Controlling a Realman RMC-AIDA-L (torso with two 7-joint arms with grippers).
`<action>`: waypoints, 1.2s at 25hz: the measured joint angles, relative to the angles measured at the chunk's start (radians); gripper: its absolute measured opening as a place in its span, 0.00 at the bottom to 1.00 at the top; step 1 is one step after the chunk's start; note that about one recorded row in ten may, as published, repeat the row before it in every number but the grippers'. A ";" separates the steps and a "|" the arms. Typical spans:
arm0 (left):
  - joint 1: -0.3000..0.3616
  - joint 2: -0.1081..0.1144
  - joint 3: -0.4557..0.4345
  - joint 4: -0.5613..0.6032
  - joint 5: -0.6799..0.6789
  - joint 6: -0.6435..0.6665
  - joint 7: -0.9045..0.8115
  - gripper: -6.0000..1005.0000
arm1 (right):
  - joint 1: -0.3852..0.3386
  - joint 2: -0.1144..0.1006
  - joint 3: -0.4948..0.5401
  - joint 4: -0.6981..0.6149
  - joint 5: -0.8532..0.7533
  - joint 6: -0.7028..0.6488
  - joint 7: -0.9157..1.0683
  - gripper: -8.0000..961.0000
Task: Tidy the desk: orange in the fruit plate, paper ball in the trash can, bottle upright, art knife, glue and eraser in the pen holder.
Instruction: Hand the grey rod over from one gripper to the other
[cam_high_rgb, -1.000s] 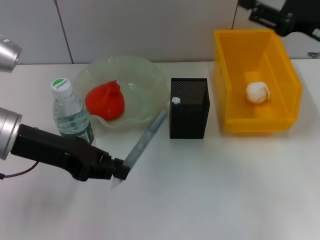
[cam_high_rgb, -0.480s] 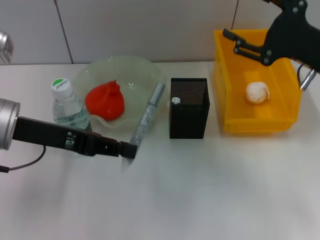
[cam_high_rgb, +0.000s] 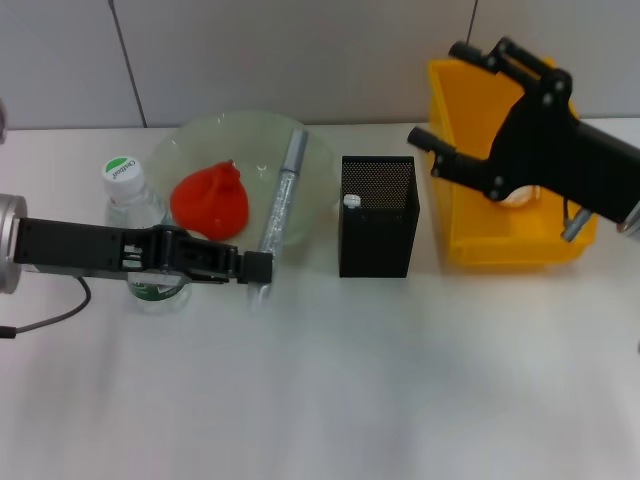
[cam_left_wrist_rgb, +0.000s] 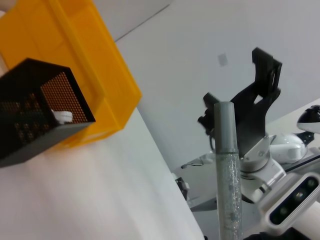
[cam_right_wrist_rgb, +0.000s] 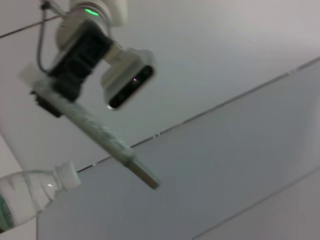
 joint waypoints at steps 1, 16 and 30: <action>0.000 -0.002 0.000 0.000 -0.001 0.001 -0.005 0.16 | 0.003 -0.001 -0.017 0.015 0.002 -0.006 -0.049 0.78; -0.016 -0.015 0.018 -0.003 -0.058 0.008 -0.106 0.16 | 0.026 -0.004 -0.186 0.137 0.091 -0.048 -0.473 0.78; -0.023 -0.013 0.018 -0.029 -0.054 0.008 -0.139 0.15 | 0.056 0.001 -0.276 0.161 0.103 -0.056 -0.587 0.78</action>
